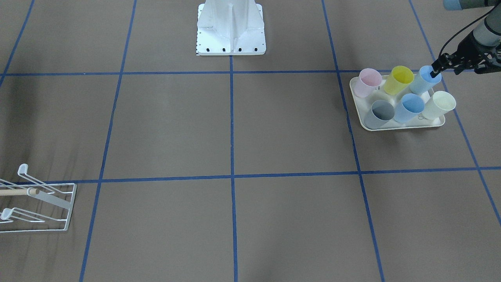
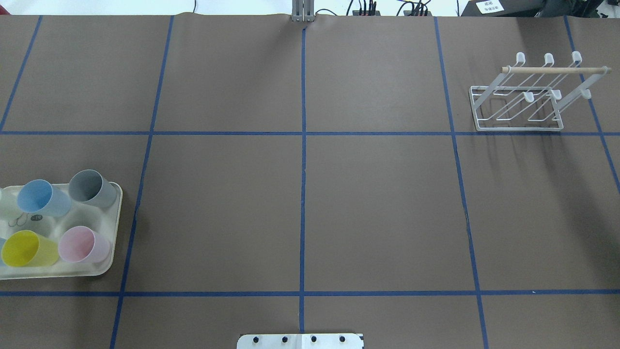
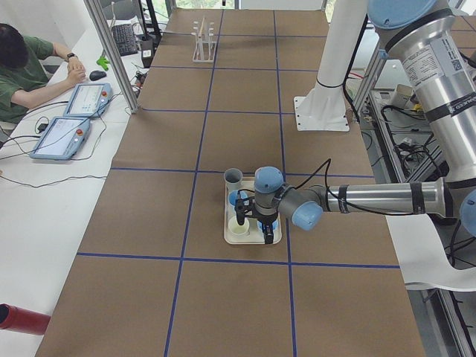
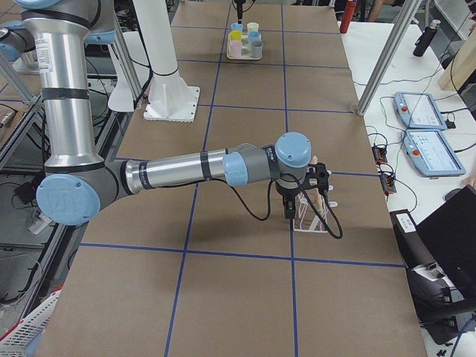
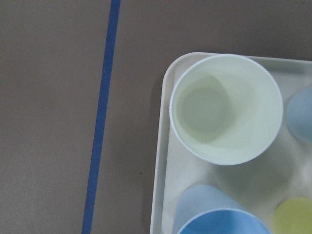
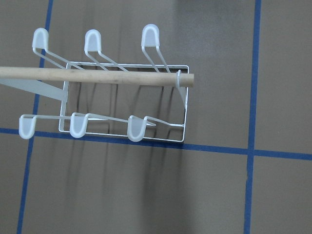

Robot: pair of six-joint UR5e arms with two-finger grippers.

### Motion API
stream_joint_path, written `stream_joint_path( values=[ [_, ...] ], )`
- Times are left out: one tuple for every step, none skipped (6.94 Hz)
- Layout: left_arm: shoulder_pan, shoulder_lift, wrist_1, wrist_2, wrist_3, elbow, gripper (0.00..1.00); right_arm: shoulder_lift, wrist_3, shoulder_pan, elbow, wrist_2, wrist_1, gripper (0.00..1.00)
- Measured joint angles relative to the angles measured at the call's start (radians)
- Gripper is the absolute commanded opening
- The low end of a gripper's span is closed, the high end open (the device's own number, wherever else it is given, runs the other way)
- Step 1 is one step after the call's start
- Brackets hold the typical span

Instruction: Transfer IKEA cup to right arm and place on rack

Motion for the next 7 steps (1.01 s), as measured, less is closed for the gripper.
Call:
stream_joint_path(
  values=[
    [0.011,0.000,0.000,-0.001,-0.001,0.006,0.57,0.000,0.000,0.000,0.000,0.000,0.000,1.00],
    [0.015,0.000,0.000,-0.001,-0.001,0.016,0.47,-0.001,0.000,0.000,0.000,0.000,0.000,1.00],
    [0.017,0.000,-0.001,-0.001,0.001,0.025,0.46,-0.001,0.000,0.000,0.000,0.001,0.000,1.00],
    [0.018,-0.002,-0.002,0.000,0.002,0.032,0.46,-0.001,0.000,0.000,0.001,0.002,0.000,1.00],
    [0.020,-0.003,-0.002,-0.002,0.003,0.034,0.47,-0.002,-0.001,0.000,0.001,0.002,0.000,1.00],
    [0.022,-0.005,-0.003,-0.006,0.004,0.034,0.47,-0.002,-0.001,0.000,0.001,0.002,0.000,1.00],
    [0.026,-0.007,-0.005,-0.008,0.005,0.035,0.46,-0.001,-0.001,0.000,0.001,0.002,0.000,1.00]
  ],
)
